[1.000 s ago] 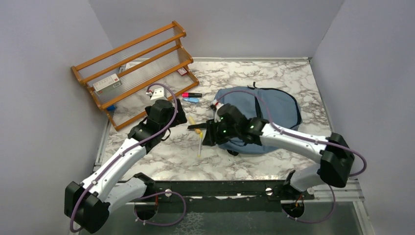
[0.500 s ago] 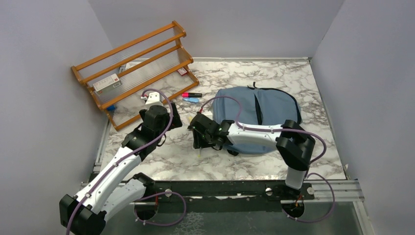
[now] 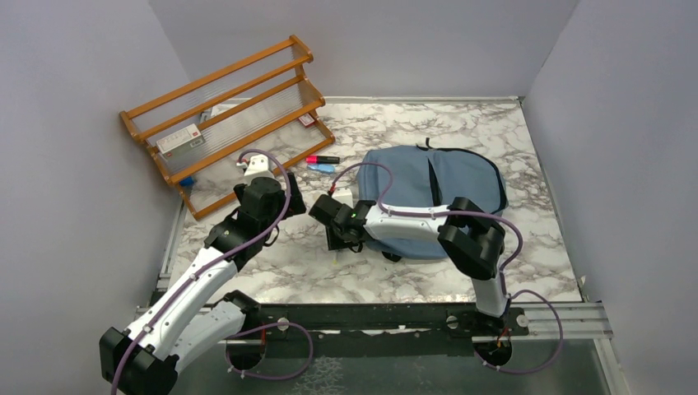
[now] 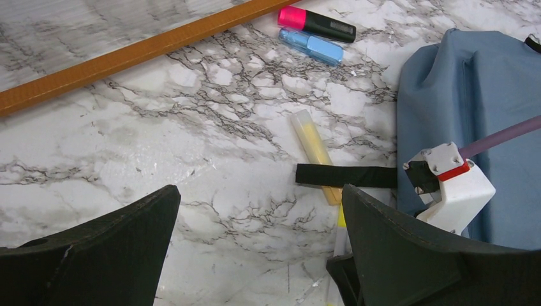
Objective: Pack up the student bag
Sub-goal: Pick up the stationery from the center of the board.
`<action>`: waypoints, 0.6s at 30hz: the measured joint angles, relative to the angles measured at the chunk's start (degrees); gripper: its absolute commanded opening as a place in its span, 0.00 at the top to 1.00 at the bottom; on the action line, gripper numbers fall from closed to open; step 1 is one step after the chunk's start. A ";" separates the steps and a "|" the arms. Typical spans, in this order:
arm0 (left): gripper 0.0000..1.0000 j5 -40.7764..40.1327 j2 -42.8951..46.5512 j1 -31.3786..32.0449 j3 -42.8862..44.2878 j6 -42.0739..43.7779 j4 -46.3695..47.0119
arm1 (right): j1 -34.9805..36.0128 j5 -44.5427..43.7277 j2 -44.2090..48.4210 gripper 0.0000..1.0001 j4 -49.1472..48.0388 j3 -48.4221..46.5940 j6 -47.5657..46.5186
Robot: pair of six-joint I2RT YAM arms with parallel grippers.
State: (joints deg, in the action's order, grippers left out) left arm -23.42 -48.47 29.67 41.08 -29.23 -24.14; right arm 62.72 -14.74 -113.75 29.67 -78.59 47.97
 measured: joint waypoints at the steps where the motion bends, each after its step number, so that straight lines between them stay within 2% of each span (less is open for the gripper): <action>1: 0.02 0.00 0.00 0.00 0.00 0.02 -0.02 | 0.02 0.00 -0.24 0.67 0.00 -0.11 -0.07; 5: 0.02 0.00 0.00 0.00 0.00 0.20 0.00 | 0.09 0.00 -0.59 0.75 0.09 -0.44 -0.07; 7: 0.02 0.00 0.00 0.00 0.00 0.35 0.00 | 0.11 0.02 -0.81 0.82 0.28 -0.72 -0.02; 10: 0.02 0.00 0.00 0.00 -0.02 0.39 0.00 | 0.11 0.02 -1.01 0.99 0.55 -1.05 0.04; 18: 0.01 -0.09 -0.02 0.00 0.00 1.22 -0.02 | 0.26 -0.07 0.35 0.99 2.75 -1.31 -1.90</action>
State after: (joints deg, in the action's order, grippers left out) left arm -23.51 -48.49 29.67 41.08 -28.01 -24.16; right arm 62.98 -14.81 -113.40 32.42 -79.90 46.06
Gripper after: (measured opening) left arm 0.982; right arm 0.040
